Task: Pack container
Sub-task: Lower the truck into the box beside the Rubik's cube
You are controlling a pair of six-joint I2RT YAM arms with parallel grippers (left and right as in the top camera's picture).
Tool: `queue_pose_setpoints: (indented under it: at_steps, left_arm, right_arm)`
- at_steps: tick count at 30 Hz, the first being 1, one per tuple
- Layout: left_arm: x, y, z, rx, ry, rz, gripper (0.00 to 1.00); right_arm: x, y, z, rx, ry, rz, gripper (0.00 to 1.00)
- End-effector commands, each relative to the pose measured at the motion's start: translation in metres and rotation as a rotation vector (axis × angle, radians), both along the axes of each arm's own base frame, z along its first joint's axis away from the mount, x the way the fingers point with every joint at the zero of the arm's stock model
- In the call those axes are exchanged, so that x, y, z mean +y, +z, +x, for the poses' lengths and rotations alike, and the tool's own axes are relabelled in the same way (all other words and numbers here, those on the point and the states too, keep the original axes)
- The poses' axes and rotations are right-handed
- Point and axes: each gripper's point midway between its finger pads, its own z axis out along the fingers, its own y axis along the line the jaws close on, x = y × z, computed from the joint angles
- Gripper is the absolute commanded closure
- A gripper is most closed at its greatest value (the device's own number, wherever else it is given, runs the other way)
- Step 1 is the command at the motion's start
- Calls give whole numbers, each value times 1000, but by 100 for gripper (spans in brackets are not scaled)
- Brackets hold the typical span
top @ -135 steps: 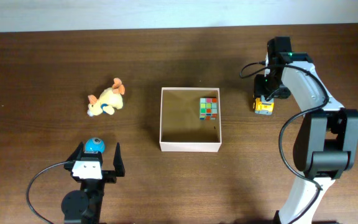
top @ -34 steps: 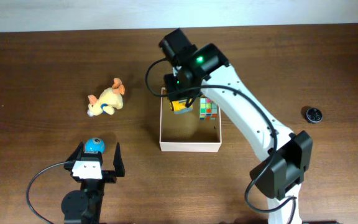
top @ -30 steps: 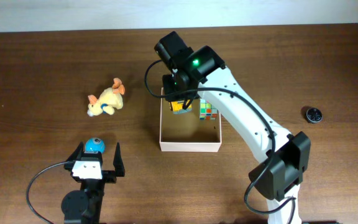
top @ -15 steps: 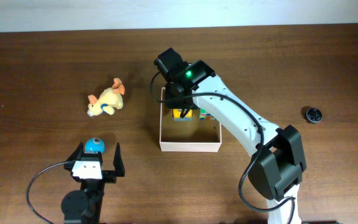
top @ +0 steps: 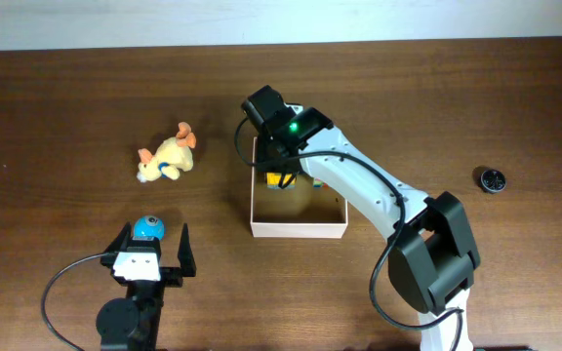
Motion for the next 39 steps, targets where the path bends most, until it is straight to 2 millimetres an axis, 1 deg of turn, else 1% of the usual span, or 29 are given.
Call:
queue_pose_setpoints:
  at_steps: [1,7,10,16,18,25,26,29,30,33,39]
  left_arm:
    - [0,-1,0,-5,-1,15,1]
    - [1,-1,0,-5,-1,15,1]
    - [1,-1,0,-5,-1,15,1]
    - [1,-1,0,-5,-1,15,1]
    - [0,-1,0,-5,-1,15,1]
    - [0,-1,0,-5,-1,15,1]
    - [1,-1,0,-5,-1,15,1]
    - [1,-1,0,-5,-1,15,1]
    - [1,-1,0,-5,-1,15,1]
    - [1,-1,0,-5,-1,15,1]
    - [1,-1,0,-5,-1,15,1]
  right_arm:
    - [4,-5,-2,-14,2,-18,62]
    - [8,-3,2,-32,-2,0,62]
    - [10,-8,2,-23,-1,7,62]
    - [17,-31,-3,17,13,-6,62]
    - [20,-35,-4,21,11,-6,62]
    - [28,-37,0,1,15,11,62]
    - [28,-36,1,0,15,12,58]
    - [28,-36,1,-4,30,8,39]
    - [28,-36,1,-5,38,5,35]
    - [28,-36,1,-7,62,-4,32]
    - [27,-34,-1,-7,89,-16,31]
